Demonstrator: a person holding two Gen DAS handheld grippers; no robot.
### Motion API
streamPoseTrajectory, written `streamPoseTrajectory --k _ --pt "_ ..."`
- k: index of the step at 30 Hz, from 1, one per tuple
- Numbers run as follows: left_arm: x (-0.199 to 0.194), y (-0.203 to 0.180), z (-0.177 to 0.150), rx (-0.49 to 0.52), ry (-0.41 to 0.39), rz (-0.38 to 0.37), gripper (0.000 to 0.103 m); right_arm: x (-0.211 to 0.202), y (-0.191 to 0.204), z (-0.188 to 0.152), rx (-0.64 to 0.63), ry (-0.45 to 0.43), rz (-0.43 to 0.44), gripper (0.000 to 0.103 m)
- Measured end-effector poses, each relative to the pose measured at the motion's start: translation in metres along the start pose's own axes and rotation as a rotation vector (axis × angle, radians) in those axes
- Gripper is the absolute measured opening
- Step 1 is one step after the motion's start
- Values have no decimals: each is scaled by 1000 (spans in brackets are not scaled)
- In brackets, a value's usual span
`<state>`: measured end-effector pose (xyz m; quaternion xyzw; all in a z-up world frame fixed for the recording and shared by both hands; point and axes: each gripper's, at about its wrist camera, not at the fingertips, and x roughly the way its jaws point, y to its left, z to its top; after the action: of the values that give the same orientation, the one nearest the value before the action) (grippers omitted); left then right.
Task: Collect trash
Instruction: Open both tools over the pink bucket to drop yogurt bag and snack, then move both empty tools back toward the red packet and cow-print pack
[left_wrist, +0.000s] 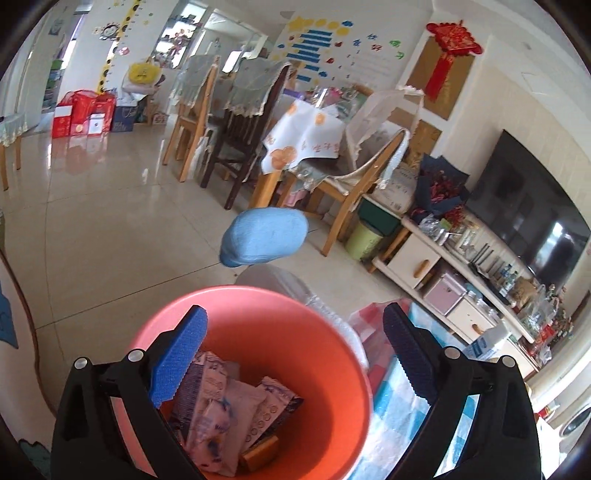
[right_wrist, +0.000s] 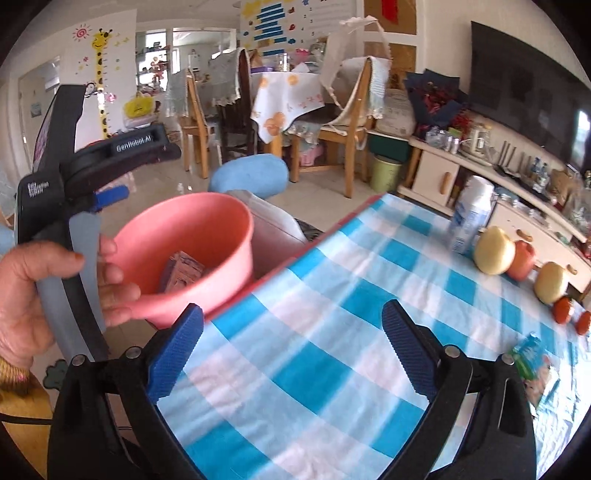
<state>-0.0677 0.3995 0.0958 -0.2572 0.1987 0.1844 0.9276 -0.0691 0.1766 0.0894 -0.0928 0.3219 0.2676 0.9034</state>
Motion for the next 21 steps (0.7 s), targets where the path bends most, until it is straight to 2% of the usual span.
streamPoseTrajectory --k 4,8,13,17,21 --pt "-5 -22 -5 36 24 -116 95 -14 -18 -17 55 35 40 99" --pt "-13 -53 -15 157 30 -217 95 -30 -34 -33 100 46 48 99" --pt "-25 -98 -38 342 7 -250 95 -45 -51 -54 138 48 32 99" --pt "-32 -121 -56 414 -3 -252 95 -50 -65 -67 175 73 42 99" --pt "-32 -138 -74 471 33 -259 95 -56 -74 -80 194 91 49 99"
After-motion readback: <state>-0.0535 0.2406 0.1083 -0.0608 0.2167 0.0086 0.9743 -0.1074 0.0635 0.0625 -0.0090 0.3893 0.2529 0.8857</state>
